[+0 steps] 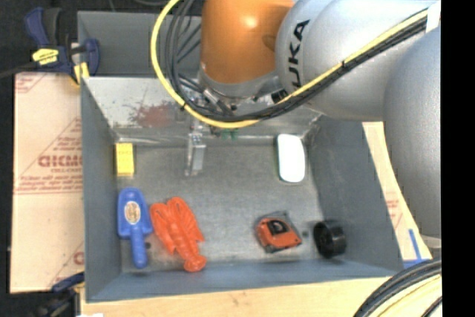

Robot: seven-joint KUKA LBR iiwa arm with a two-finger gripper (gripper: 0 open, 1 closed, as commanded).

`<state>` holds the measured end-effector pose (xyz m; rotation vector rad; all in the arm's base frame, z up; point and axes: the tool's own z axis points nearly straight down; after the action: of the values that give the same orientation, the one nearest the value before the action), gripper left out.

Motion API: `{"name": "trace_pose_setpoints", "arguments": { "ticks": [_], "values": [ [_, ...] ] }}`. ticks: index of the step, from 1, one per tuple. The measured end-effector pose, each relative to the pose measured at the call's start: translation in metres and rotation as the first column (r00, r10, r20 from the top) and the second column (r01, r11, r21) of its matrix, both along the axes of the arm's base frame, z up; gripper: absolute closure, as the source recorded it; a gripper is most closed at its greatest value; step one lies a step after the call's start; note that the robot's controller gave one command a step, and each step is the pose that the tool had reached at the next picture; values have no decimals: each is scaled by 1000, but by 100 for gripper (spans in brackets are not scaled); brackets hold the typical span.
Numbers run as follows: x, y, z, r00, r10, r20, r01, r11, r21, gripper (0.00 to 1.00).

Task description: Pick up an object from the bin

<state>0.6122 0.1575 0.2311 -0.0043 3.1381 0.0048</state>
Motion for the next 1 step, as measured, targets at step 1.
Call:
{"name": "trace_pose_setpoints", "arguments": {
  "ticks": [1],
  "values": [
    [-37, -6, -35, 997, 75, 2, -75, 997, -4, 0]
  ]
}}
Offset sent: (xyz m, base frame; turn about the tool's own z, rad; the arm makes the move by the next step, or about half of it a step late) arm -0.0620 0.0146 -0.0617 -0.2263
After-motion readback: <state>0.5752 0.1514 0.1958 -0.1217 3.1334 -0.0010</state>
